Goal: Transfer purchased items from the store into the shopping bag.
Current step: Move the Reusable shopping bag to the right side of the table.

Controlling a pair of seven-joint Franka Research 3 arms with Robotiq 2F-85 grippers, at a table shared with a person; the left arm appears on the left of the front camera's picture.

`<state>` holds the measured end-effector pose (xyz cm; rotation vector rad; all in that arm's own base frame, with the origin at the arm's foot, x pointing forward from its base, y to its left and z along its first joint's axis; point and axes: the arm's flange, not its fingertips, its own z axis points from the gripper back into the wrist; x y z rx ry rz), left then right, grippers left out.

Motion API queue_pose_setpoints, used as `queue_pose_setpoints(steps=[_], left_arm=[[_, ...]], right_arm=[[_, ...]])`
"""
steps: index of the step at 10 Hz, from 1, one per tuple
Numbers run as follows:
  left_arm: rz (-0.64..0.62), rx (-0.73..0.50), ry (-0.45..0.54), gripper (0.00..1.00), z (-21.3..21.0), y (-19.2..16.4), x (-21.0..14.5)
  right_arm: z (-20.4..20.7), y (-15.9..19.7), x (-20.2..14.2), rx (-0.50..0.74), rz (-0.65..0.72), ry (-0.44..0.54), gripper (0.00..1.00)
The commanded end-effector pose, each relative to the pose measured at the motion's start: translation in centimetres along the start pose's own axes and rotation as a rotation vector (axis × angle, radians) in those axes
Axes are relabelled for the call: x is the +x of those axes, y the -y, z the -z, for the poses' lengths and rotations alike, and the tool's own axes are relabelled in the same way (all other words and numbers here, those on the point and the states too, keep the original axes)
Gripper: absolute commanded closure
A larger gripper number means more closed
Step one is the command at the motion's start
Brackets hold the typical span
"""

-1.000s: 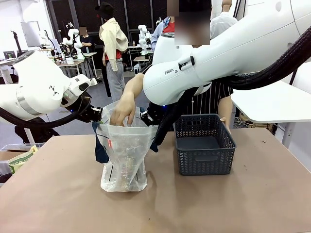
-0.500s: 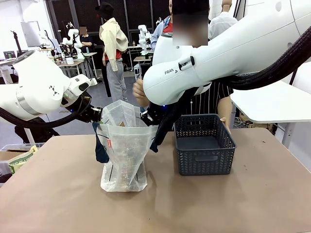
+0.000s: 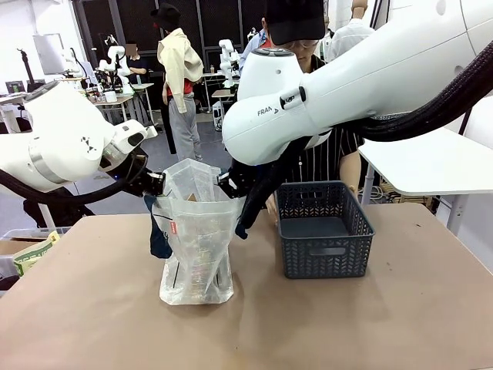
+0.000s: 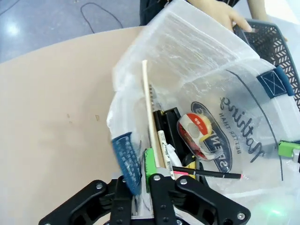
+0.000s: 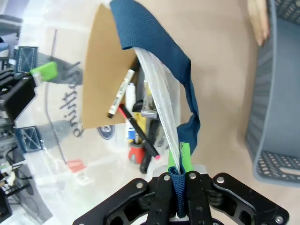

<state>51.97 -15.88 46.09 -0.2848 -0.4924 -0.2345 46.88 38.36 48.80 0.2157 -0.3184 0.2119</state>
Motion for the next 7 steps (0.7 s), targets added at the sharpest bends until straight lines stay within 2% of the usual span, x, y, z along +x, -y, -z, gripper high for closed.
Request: queue_pose_setpoints(steps=[1, 4, 7], left_arm=[[-0.036, -0.075, 0.013, 0.44, 0.5, 0.1, 0.3], [-0.021, -0.208, 0.105, 0.44, 0.2, 0.6, -0.7], [0.03, -0.379, 0.142, 0.44, 0.4, 0.4, -1.4]], right_arm=[[0.3, -1.7, 1.1, 0.006, -0.059, 0.062, 1.0], [1.0, -3.9, 1.9, -0.028, -0.112, 0.054, 1.0], [1.7, -5.1, 2.6, -0.066, -0.127, 0.077, 1.0]])
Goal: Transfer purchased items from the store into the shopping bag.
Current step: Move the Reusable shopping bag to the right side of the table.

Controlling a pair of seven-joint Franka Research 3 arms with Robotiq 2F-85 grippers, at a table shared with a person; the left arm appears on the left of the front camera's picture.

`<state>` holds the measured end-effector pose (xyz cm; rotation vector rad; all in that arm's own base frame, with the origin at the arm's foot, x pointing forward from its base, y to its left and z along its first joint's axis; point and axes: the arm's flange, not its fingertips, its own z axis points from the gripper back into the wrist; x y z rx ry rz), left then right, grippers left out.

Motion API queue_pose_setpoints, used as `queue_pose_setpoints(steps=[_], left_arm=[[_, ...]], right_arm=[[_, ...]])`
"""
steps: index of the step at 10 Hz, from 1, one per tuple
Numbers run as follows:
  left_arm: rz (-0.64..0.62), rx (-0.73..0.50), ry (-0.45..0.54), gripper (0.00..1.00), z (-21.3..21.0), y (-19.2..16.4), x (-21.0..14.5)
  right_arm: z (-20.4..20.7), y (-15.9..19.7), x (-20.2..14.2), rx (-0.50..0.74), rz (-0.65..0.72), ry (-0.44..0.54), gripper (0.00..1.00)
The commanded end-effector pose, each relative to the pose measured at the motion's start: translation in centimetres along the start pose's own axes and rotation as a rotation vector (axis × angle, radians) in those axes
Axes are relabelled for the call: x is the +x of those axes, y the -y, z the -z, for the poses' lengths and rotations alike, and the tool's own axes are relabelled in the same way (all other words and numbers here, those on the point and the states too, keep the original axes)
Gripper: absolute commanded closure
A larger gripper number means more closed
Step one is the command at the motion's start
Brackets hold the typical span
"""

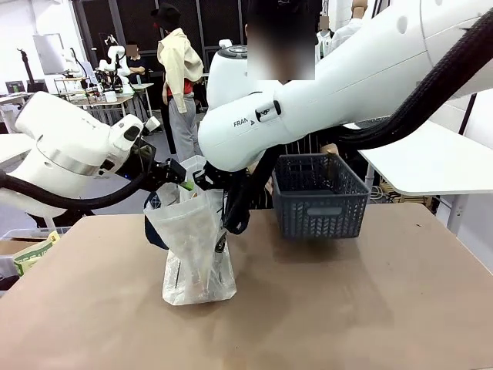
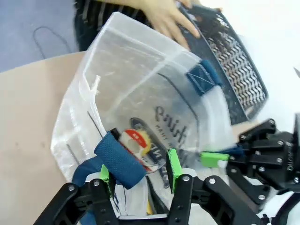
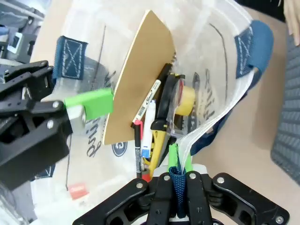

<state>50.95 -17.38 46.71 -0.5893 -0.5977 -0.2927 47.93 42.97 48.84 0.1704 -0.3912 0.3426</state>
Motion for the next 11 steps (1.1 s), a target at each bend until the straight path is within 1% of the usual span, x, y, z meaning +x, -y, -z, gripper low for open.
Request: queue_pose_setpoints(steps=[1, 4, 6, 9, 11], left_arm=[[0.021, -0.12, 0.005, 0.44, 0.7, -1.7, -1.2], [0.051, -0.208, -0.013, 0.44, 1.6, -2.0, -1.4], [0.052, -0.287, 0.032, 0.44, 1.1, -2.7, -1.6], [0.04, -0.425, 0.045, 0.44, 0.6, -3.4, -2.0], [0.04, -0.483, 0.061, 0.44, 0.9, -3.7, -2.0]], right_arm=[[0.5, -1.4, 1.1, -0.054, 0.004, 0.029, 1.0], [1.1, -2.9, 1.7, -0.036, -0.051, 0.017, 1.0], [1.9, -3.4, 2.0, -0.03, -0.083, -0.013, 1.0], [2.5, -4.1, 2.1, -0.023, -0.113, -0.028, 1.0], [2.3, -4.7, 1.8, 0.01, -0.152, -0.029, 1.0]])
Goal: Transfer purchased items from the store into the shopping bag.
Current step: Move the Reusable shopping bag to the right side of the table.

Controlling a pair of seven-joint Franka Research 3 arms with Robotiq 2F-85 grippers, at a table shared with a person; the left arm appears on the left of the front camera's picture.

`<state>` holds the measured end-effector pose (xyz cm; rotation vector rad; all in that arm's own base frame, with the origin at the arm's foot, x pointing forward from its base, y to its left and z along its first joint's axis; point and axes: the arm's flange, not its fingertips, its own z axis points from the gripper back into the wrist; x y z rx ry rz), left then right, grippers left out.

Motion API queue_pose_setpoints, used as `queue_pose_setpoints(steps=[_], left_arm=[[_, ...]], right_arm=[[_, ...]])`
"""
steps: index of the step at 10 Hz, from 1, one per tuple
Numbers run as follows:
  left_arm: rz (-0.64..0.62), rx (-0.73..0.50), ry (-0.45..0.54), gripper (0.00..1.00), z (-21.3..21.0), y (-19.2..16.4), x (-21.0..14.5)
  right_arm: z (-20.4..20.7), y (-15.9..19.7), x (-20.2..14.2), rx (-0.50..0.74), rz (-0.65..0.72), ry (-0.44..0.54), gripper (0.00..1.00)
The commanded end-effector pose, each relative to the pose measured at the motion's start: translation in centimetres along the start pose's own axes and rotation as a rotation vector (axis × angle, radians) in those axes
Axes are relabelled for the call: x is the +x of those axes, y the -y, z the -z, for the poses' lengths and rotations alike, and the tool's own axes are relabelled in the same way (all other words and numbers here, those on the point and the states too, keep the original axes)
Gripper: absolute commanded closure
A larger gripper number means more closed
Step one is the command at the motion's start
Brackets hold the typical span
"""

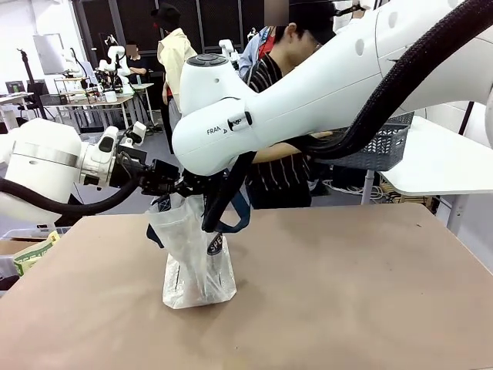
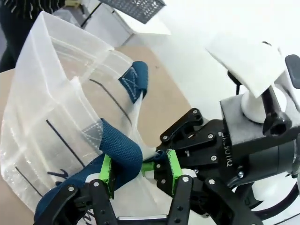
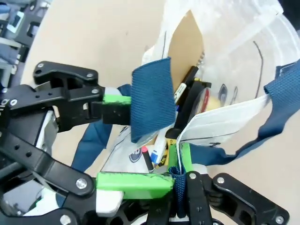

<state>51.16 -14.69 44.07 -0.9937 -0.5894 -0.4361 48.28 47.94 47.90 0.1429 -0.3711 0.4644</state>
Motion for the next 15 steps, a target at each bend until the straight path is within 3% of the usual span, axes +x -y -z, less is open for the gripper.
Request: queue_pose_setpoints(steps=[1, 9, 14, 15], left_arm=[[0.015, -0.078, 0.016, 0.44, 0.3, -0.7, -0.3], [0.03, -0.111, 0.002, 0.44, 0.9, -0.9, 0.4], [-0.007, -0.011, 0.017, 0.44, 2.0, -1.5, 0.9], [-0.013, -0.016, 0.008, 0.58, 2.3, -1.5, 1.0]], right_arm=[[0.2, -0.7, 0.4, 0.023, -0.054, -0.001, 1.0], [1.0, -3.5, 0.7, 0.024, -0.17, -0.083, 1.0], [1.1, -4.4, 0.6, 0.032, -0.19, -0.068, 1.0], [0.9, -4.3, 0.5, 0.039, -0.183, -0.059, 1.0]])
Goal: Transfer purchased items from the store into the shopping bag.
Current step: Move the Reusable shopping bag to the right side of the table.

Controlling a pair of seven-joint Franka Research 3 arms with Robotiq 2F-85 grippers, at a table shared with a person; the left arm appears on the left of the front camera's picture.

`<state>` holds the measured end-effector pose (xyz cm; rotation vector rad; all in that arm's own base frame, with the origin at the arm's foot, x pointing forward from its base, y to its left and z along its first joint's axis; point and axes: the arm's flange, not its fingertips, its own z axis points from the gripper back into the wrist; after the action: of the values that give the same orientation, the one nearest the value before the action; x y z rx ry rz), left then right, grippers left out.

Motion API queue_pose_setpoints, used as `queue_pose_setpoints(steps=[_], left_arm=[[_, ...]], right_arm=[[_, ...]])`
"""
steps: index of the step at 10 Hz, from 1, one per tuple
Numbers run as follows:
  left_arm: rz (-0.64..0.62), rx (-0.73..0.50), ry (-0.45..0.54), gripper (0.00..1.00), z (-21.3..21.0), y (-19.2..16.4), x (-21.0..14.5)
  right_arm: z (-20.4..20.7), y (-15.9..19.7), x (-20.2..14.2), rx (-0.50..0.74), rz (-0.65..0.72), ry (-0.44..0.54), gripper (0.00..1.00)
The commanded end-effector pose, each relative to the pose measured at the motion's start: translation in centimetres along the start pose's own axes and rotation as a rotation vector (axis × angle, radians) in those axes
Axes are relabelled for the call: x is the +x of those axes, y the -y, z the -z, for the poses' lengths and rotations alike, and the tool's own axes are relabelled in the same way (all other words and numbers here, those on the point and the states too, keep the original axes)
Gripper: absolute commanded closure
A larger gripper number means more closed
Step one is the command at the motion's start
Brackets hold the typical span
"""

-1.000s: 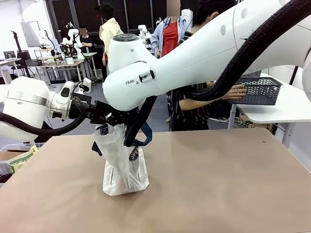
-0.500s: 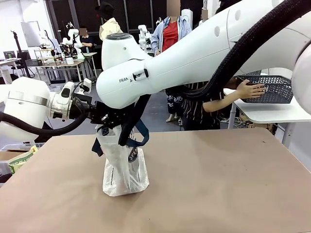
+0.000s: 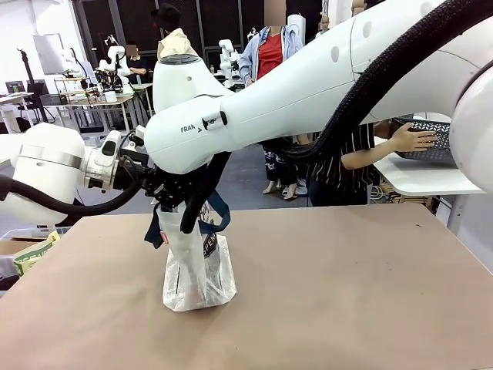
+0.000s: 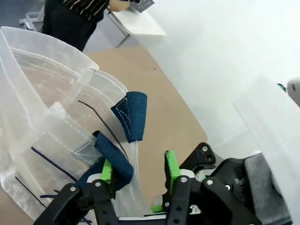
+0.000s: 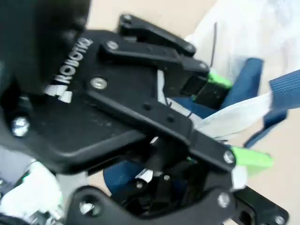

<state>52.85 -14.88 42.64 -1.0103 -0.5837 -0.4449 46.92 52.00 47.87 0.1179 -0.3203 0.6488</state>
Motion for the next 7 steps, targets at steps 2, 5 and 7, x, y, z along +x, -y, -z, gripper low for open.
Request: queue_pose_setpoints(steps=[2, 5, 7], left_arm=[[-0.031, 0.034, -0.013, 0.95, 1.31, 0.11, 0.57], [-0.045, 0.056, -0.01, 1.0, 1.11, 0.13, 0.78], [-0.051, 0.06, -0.02, 1.0, 1.25, 0.18, 0.93]], right_arm=[[0.25, -0.03, -0.12, 0.012, 0.003, 0.017, 1.0], [-0.16, 0.3, -0.34, 0.009, 0.013, 0.033, 1.0], [-0.22, 0.34, -0.4, 0.003, 0.018, 0.032, 1.0]])
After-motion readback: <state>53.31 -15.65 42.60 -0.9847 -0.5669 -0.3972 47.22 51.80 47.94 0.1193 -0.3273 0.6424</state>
